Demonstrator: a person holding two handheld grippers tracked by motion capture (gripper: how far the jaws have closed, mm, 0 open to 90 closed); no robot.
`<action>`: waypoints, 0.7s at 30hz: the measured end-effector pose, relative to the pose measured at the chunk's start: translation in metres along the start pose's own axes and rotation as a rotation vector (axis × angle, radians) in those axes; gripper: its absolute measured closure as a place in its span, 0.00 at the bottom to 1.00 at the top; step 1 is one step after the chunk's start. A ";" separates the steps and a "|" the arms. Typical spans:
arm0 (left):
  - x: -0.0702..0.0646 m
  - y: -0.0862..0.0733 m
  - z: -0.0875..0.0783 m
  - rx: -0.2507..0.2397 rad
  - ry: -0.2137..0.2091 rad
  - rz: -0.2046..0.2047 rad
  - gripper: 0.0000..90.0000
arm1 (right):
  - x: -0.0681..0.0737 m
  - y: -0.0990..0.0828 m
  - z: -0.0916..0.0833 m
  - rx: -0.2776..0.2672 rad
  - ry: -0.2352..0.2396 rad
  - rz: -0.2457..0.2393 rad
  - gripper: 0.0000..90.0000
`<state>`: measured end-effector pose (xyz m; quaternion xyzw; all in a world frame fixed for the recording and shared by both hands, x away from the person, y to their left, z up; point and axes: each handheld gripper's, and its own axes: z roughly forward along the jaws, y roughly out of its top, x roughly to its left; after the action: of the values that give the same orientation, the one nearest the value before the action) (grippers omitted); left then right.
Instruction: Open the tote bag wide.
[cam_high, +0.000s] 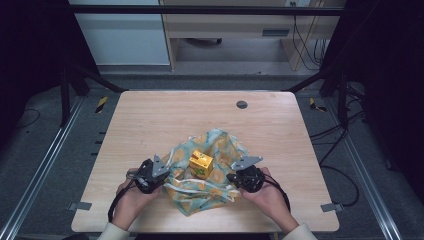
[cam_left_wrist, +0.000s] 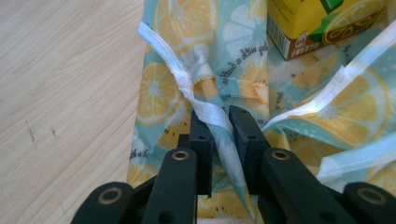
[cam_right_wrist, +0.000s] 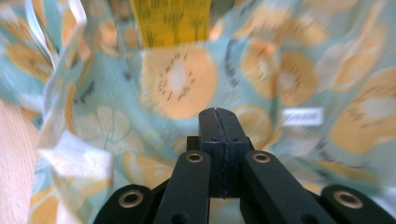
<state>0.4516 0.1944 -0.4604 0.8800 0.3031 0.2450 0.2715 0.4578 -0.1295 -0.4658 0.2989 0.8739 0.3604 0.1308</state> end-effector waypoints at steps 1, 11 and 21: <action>0.000 0.000 -0.001 -0.002 0.003 0.004 0.89 | -0.001 0.001 -0.002 -0.022 -0.001 0.004 0.92; 0.000 0.002 -0.004 -0.030 0.009 0.012 0.93 | -0.017 0.028 0.033 0.028 0.022 -0.006 0.27; 0.000 0.007 -0.012 -0.099 0.030 0.005 0.96 | -0.014 0.024 0.038 0.064 0.040 -0.043 0.99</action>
<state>0.4472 0.1935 -0.4475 0.8626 0.2924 0.2734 0.3093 0.4965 -0.1035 -0.4754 0.2770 0.8936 0.3352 0.1115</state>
